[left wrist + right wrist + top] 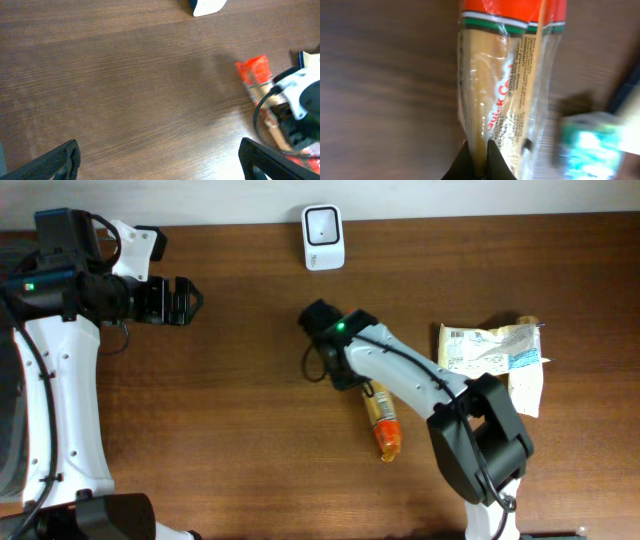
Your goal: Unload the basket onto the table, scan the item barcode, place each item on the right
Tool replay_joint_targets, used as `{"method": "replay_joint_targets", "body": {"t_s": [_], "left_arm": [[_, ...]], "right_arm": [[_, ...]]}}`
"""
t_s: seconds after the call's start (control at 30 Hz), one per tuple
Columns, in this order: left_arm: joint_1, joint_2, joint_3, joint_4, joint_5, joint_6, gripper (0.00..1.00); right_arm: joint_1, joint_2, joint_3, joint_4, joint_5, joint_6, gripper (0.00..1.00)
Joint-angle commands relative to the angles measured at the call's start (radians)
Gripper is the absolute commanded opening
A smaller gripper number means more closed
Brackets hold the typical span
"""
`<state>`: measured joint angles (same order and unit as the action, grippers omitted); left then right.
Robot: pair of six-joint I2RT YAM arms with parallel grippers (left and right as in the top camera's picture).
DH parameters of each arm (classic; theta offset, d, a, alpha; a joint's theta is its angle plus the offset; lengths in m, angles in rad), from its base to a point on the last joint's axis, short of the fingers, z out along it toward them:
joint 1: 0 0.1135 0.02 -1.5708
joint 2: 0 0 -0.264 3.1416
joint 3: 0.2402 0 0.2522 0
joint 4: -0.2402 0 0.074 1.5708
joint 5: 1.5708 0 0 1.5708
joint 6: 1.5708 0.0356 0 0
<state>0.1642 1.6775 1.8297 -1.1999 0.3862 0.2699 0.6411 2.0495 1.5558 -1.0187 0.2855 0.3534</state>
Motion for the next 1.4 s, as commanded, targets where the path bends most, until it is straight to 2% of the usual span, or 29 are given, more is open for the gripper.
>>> {"method": "replay_joint_targets", "body": {"t_s": [0.0, 0.07, 0.1, 0.23, 0.33, 0.47, 0.67, 0.8, 0.87, 1.0, 1.17, 1.23, 1.3, 1.33, 1.37], "left_arm": [[0.002, 0.002, 0.003, 0.002, 0.01, 0.016, 0.99], [0.003, 0.002, 0.003, 0.001, 0.01, 0.016, 0.99], [0.003, 0.002, 0.003, 0.002, 0.01, 0.016, 0.99], [0.003, 0.002, 0.003, 0.002, 0.01, 0.016, 0.99], [0.003, 0.002, 0.003, 0.002, 0.01, 0.016, 0.99], [0.003, 0.002, 0.003, 0.002, 0.01, 0.016, 0.99], [0.003, 0.002, 0.003, 0.002, 0.01, 0.016, 0.99], [0.003, 0.002, 0.003, 0.002, 0.01, 0.016, 0.99], [0.003, 0.002, 0.003, 0.002, 0.01, 0.016, 0.99], [0.003, 0.002, 0.003, 0.002, 0.01, 0.016, 0.99], [0.003, 0.002, 0.003, 0.002, 0.01, 0.016, 0.99], [0.003, 0.002, 0.003, 0.002, 0.01, 0.016, 0.99], [0.003, 0.002, 0.003, 0.002, 0.01, 0.016, 0.99], [0.003, 0.002, 0.003, 0.002, 0.01, 0.016, 0.99], [0.003, 0.002, 0.003, 0.002, 0.01, 0.016, 0.99]], "right_arm": [[0.106, -0.009, 0.023, 0.072, -0.332, -0.073, 0.17], [0.157, -0.009, 0.031, 0.095, -0.364, -0.114, 0.7], [0.156, -0.009, 0.041, 0.089, -0.365, -0.114, 0.76], [0.035, -0.012, 0.186, -0.095, -0.365, -0.116, 0.77], [-0.095, -0.012, 0.228, -0.181, -0.474, -0.243, 0.84], [-0.252, 0.013, 0.176, -0.202, -0.763, -0.47, 0.86], [-0.275, 0.053, -0.02, -0.097, -0.882, -0.507, 0.86], [-0.274, 0.058, -0.146, 0.06, -0.986, -0.488, 0.8], [-0.274, 0.069, -0.191, 0.146, -0.986, -0.401, 0.73], [-0.274, 0.084, -0.193, 0.163, -0.99, -0.383, 0.68], [-0.225, 0.13, -0.196, 0.293, -0.984, -0.246, 0.61], [-0.238, 0.139, -0.196, 0.293, -0.987, -0.23, 0.45], [-0.24, 0.139, -0.196, 0.294, -0.991, -0.228, 0.12], [-0.24, 0.138, -0.195, 0.294, -0.999, -0.229, 0.04], [-0.244, 0.137, -0.192, 0.293, -1.015, -0.229, 0.04]]}}
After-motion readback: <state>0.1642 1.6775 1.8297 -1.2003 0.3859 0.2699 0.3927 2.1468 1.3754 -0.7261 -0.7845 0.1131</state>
